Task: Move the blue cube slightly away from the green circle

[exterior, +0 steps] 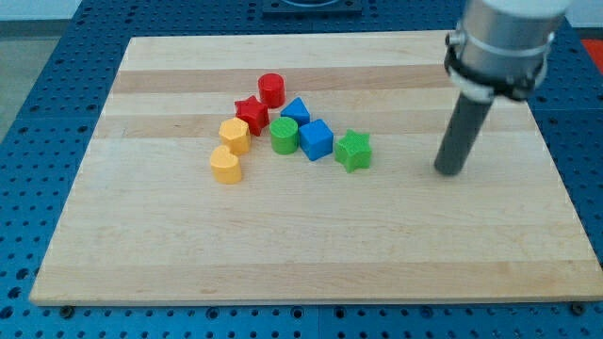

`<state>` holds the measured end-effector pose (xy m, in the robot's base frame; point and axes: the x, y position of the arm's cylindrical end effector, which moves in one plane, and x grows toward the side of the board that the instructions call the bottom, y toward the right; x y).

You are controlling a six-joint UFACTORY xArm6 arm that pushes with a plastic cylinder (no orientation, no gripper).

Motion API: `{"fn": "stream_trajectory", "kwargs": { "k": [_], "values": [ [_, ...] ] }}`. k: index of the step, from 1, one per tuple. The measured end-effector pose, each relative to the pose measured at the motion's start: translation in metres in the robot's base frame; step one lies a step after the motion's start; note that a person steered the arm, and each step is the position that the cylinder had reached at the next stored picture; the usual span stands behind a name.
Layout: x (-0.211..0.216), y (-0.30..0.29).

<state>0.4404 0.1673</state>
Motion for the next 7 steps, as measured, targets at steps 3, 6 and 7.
{"fn": "stream_trajectory", "kwargs": {
  "k": [3,6,7],
  "values": [
    [-0.040,-0.063],
    [-0.033,-0.080],
    [-0.028,-0.084]
  ]
}}
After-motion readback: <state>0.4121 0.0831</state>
